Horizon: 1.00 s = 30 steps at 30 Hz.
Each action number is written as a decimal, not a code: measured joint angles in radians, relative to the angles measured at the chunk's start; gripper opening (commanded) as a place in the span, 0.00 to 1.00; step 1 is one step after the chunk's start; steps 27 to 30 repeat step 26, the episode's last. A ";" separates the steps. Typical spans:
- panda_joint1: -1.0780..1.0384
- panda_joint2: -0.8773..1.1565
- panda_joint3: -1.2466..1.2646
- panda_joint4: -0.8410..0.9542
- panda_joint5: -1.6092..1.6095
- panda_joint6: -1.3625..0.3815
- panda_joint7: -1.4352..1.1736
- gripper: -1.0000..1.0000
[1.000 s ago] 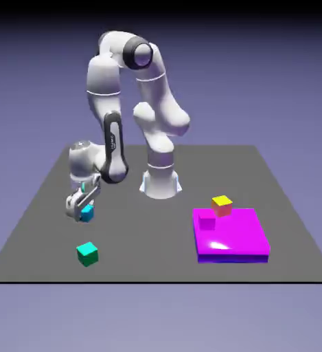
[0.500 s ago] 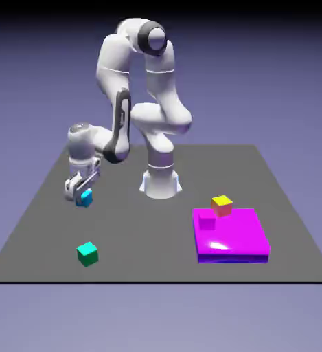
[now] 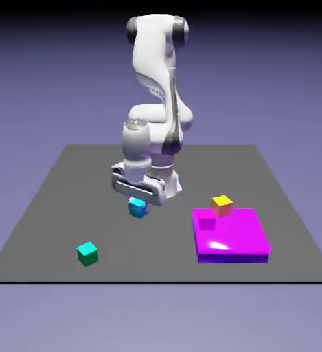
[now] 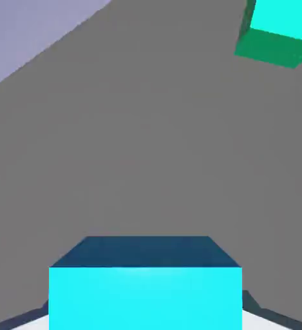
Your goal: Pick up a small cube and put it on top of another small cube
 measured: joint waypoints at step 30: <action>0.223 -0.115 0.253 0.035 0.091 -0.140 -0.407 1.00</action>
